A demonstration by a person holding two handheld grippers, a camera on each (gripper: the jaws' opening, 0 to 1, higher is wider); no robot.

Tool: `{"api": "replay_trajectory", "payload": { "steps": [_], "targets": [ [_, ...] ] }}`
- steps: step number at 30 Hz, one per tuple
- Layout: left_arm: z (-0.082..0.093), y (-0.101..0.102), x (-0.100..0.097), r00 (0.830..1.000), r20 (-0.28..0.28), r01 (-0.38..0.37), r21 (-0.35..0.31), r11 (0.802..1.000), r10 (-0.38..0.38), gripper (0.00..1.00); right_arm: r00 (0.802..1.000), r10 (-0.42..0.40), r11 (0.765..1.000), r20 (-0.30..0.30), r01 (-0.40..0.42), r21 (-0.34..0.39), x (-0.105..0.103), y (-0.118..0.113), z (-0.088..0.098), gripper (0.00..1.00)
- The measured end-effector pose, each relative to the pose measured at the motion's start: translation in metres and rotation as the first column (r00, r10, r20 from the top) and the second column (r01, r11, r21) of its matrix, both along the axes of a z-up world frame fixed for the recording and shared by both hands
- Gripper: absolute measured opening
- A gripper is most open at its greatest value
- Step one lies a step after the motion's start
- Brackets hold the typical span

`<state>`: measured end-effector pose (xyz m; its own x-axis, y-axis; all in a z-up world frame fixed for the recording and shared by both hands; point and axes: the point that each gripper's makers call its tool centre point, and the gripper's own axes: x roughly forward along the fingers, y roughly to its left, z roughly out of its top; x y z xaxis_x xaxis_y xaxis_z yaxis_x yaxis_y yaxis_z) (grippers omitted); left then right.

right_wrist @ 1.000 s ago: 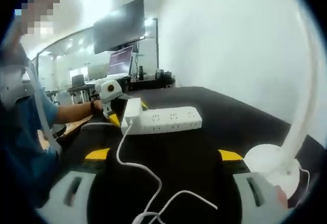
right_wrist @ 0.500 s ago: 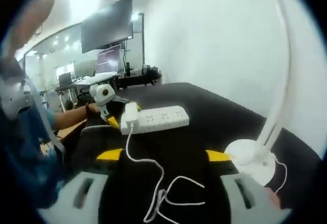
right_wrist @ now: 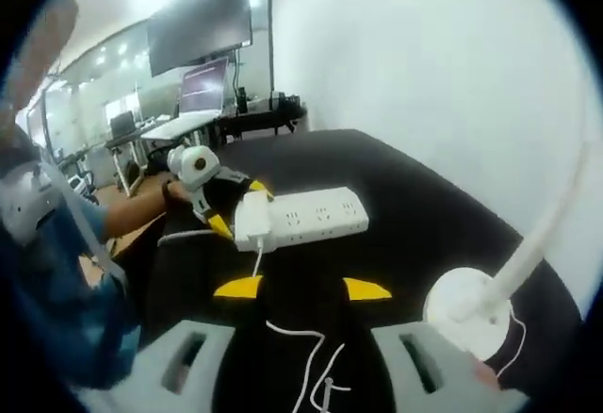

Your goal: Insert the desk lamp plug into the socket, turn on the power strip switch, turn on the lamp switch, then turn off the lamp switch, turn off the power strip switch, and remove the plug from the socket.

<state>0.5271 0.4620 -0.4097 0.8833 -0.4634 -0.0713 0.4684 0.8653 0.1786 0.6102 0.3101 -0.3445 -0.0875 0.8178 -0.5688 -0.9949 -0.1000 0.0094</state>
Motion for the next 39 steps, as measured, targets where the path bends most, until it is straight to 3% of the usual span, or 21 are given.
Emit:
{"api": "replay_trajectory", "payload": {
  "steps": [6, 10, 15, 23, 39],
  "targets": [
    [0.001, -0.002, -0.002, 1.0, 0.001, 0.001, 0.0, 1.0, -0.001, 0.52, 0.996, 0.083, 0.981, 0.013, -0.08, -0.175, -0.016, 0.006, -0.018, 0.32],
    [0.0, -0.002, -0.001, 1.0, 0.001, 0.001, 0.0, 1.0, -0.001, 0.52, 0.996, 0.086, 0.965, 0.028, -0.076, -0.251, -0.02, 0.014, -0.024, 0.32],
    [0.001, -0.003, -0.002, 1.0, 0.002, 0.002, 0.001, 1.0, -0.002, 0.52, 0.994, 0.108, 0.951, -0.002, -0.104, -0.292, -0.029, 0.022, -0.026, 0.32],
    [0.001, -0.005, -0.003, 1.0, 0.003, 0.003, 0.0, 1.0, -0.003, 0.52, 0.99, 0.144, 0.919, 0.012, -0.129, -0.372, -0.037, 0.03, -0.034, 0.3],
    [0.0, -0.002, -0.004, 1.0, 0.004, 0.006, -0.001, 1.0, -0.006, 0.52, 0.975, 0.218, 0.878, 0.034, -0.18, -0.444, -0.053, 0.06, -0.055, 0.29]
  ]
}}
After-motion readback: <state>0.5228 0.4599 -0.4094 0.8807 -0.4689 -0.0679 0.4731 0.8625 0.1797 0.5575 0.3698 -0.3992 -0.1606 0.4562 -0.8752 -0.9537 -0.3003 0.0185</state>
